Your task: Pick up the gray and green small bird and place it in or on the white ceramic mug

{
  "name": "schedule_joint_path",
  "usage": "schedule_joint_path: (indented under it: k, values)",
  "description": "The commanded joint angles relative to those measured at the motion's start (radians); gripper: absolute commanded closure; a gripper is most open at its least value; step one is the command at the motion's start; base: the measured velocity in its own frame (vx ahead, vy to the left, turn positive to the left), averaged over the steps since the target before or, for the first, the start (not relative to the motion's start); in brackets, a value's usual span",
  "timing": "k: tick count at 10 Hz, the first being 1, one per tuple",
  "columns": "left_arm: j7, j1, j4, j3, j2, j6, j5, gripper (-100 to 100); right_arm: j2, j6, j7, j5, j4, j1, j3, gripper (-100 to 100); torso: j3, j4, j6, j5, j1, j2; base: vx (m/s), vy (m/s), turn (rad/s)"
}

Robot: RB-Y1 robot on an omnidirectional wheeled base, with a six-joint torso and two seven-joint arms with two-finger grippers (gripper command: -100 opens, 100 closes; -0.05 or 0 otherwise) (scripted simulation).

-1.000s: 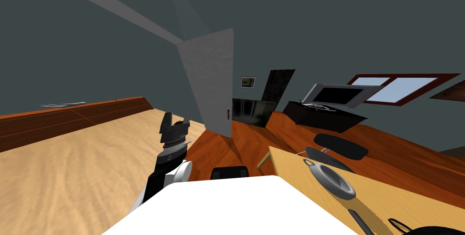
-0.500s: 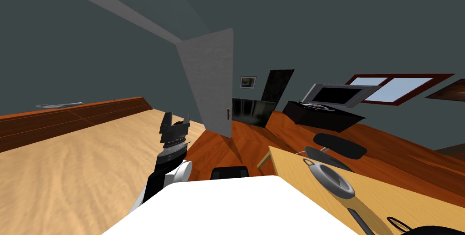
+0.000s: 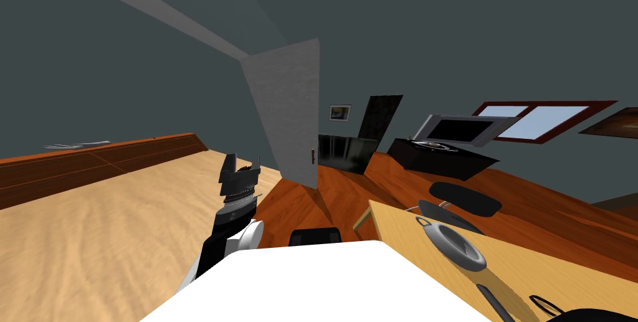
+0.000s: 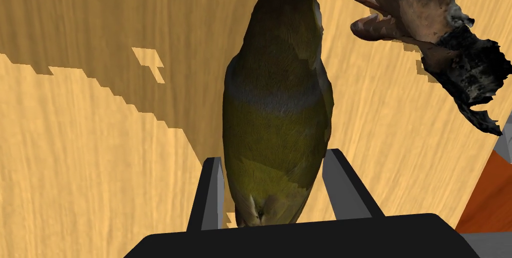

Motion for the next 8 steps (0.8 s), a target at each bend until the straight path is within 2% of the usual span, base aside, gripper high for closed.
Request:
schedule_joint_path:
  k: [1, 2, 3, 4, 5, 6, 7, 8]
  values:
    - [0.000, 0.000, 0.000, 0.000, 0.000, 0.000, 0.000, 0, 0.009, -0.017, -0.011, 0.050, 0.011, 0.004, -0.050, 100, 0.000, 0.000, 0.000, 0.000, 0.000, 0.000, 0.007, 0.009, -0.023]
    - [0.000, 0.000, 0.000, 0.000, 0.000, 0.000, 0.000, 0, 0.009, -0.017, -0.011, 0.081, 0.011, 0.004, -0.064, 100, 0.000, 0.000, 0.000, 0.000, 0.000, 0.000, 0.003, 0.005, -0.004]
    - [0.000, 0.000, 0.000, 0.000, 0.000, 0.000, 0.000, 0, 0.020, -0.041, -0.037, 0.111, 0.016, 0.018, -0.102, 100, 0.000, 0.000, -0.001, 0.000, 0.000, 0.000, 0.007, 0.005, -0.020]
    - [0.000, 0.000, 0.000, 0.000, 0.000, 0.000, 0.000, 0, 0.020, -0.041, -0.037, 0.141, 0.016, 0.018, -0.132, 100, 0.000, 0.000, 0.000, 0.000, 0.000, 0.000, 0.006, 0.009, -0.019]
    - [0.000, 0.000, 0.000, 0.000, 0.000, 0.000, 0.000, 0, 0.020, -0.041, -0.037, 0.171, 0.016, 0.018, -0.151, 100, 0.000, 0.000, 0.000, 0.001, 0.001, 0.000, 0.002, 0.006, -0.002]
    - [0.000, 0.000, 0.000, 0.000, 0.000, 0.000, 0.000, 0, 0.020, -0.041, -0.037, 0.180, 0.016, 0.018, -0.151, 100, 0.000, 0.000, -0.001, 0.001, 0.000, 0.000, 0.000, 0.000, 0.000]
    - [0.000, 0.000, 0.000, 0.000, 0.000, 0.000, 0.000, 0, 0.031, -0.064, -0.064, 0.220, 0.021, 0.032, -0.197, 100, 0.000, 0.000, -0.001, 0.001, 0.000, 0.000, 0.007, 0.005, -0.019]
    - [0.000, 0.000, 0.000, 0.000, 0.000, 0.000, 0.000, 0, 0.031, -0.064, -0.064, 0.249, 0.021, 0.032, -0.225, 100, 0.000, 0.000, 0.000, 0.001, 0.001, 0.000, 0.007, 0.009, -0.022]
